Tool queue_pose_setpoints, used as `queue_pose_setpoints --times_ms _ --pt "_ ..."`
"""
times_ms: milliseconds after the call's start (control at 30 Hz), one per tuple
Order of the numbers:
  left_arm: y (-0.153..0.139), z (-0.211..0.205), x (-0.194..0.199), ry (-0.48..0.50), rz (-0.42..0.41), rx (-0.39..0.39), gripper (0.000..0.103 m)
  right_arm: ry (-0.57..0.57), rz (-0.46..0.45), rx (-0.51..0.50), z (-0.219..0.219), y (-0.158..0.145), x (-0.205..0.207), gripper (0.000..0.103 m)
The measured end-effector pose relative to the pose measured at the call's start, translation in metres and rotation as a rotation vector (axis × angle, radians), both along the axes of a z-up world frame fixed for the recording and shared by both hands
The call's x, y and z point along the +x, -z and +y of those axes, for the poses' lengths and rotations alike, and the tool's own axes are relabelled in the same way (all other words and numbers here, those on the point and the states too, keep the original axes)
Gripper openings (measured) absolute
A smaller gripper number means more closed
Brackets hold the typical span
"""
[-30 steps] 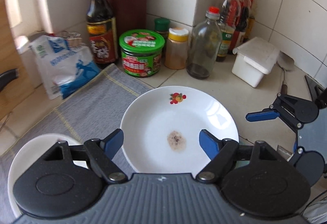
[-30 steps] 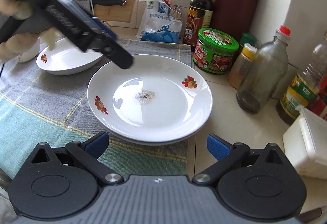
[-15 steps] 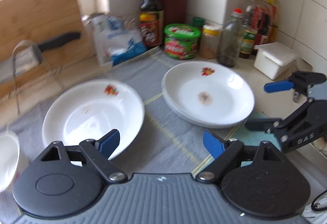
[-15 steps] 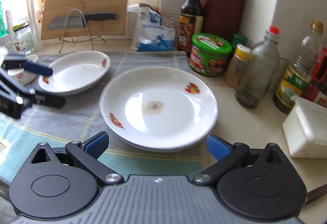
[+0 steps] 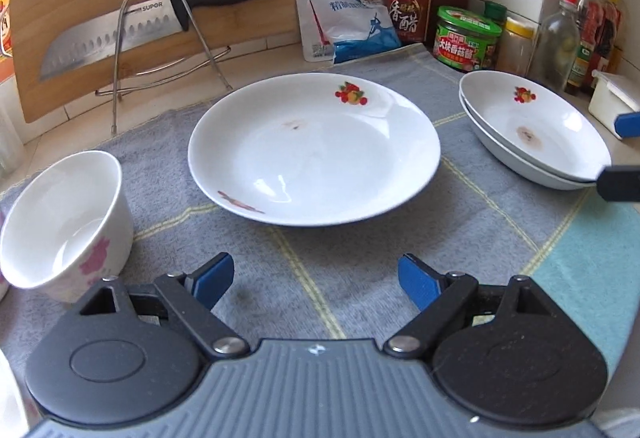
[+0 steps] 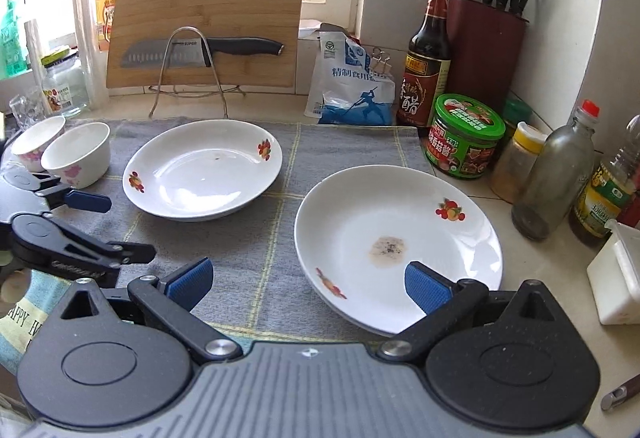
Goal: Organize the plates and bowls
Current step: 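Move the right tool to a white plate near the bowls and grasp its rim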
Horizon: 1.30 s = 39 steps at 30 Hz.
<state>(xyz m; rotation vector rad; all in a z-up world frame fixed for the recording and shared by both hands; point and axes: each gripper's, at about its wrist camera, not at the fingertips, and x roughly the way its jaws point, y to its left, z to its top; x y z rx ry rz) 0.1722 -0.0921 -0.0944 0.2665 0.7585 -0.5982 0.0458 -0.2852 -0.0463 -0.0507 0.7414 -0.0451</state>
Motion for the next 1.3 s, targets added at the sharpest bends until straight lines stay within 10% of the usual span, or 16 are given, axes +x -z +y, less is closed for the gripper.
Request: queue_pose_setpoints --times_ms 400,1300 --pt "0.011 -0.011 0.015 0.002 -0.016 -0.017 0.103 -0.112 0.040 0.020 0.009 -0.002 0.028 0.103" --pt "0.010 -0.015 0.015 -0.058 -0.050 -0.041 0.103 -0.527 0.310 0.253 -0.001 0.034 0.231 0.103"
